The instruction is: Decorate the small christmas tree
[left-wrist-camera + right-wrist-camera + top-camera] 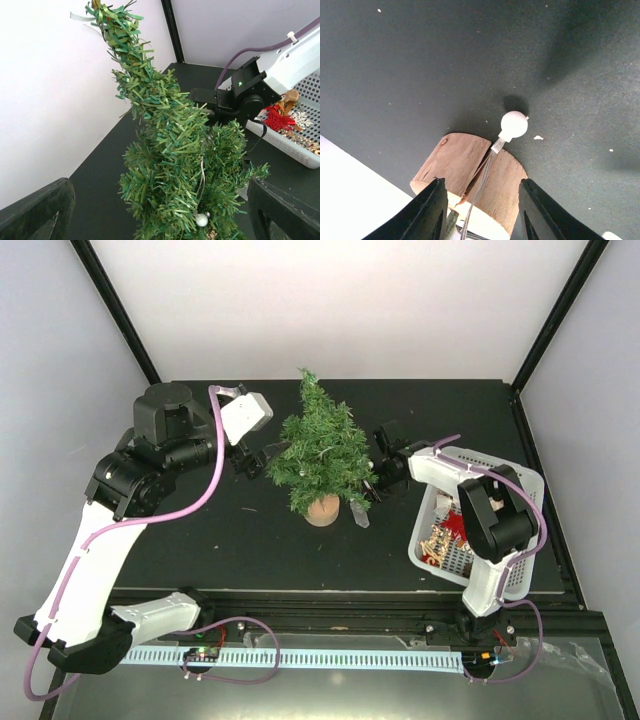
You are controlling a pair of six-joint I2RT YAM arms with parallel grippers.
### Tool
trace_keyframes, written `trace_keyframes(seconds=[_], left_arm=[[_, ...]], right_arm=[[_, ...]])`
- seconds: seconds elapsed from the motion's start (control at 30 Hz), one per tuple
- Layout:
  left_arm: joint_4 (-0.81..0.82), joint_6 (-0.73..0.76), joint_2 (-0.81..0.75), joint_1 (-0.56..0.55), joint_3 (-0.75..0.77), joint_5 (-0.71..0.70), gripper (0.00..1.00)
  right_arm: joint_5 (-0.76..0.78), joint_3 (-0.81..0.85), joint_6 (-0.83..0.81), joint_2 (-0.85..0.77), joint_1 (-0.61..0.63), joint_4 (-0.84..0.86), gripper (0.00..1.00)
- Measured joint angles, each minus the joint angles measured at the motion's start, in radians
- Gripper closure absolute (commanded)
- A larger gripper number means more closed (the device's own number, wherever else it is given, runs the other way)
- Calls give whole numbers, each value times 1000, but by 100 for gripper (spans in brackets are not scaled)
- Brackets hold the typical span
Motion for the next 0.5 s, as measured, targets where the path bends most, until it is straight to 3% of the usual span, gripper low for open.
trace_keyframes(seconds=[0.5], left_arm=[[2, 0, -5, 0, -16, -8, 6]], right_arm=[[64, -12, -5, -60, -32, 39, 43]])
